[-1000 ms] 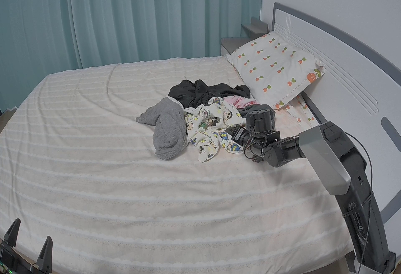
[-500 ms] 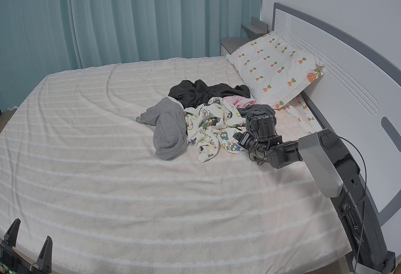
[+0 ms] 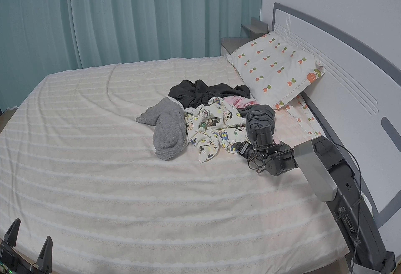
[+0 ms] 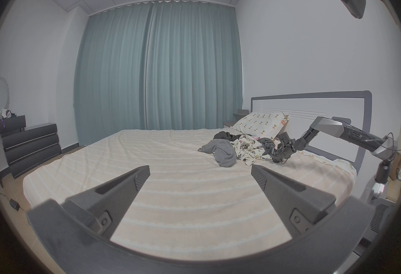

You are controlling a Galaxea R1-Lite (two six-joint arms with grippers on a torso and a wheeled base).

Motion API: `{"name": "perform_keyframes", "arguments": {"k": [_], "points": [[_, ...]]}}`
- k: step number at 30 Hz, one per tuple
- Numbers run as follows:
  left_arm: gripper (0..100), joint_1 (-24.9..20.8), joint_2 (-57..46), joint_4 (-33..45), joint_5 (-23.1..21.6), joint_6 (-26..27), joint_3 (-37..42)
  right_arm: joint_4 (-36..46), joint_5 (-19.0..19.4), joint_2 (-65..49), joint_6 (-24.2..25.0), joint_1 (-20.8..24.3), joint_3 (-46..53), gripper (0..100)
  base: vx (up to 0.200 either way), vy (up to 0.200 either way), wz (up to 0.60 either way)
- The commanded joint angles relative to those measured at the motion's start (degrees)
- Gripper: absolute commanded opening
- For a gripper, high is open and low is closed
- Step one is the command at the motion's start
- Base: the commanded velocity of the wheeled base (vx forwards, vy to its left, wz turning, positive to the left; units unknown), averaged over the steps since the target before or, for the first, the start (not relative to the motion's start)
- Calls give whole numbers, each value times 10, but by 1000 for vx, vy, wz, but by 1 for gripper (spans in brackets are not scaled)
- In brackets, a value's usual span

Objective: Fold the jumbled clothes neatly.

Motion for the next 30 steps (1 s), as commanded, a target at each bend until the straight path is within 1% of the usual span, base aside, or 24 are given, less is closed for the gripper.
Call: {"name": "perform_keyframes", "arguments": {"k": [1,4,5,17,23,30], "points": [[100,0,-9,0,0,0,9,6,-14,14,2,-5,1,100,0,0,0],[100,0,-9,0,0,0,9,13,-17,7,3,-5,1,100,0,0,0],[100,1,-9,0,0,0,9,17,-17,5,3,-4,1,0,0,0,0],[100,0,-9,0,0,0,9,24,-22,-27,4,-1,1,0,0,0,0],[100,1,-9,0,0,0,9,21,-20,-68,-1,2,1,0,0,0,0],[100,0,-9,0,0,0,9,21,-18,-55,-19,6,1,0,0,0,0]]}}
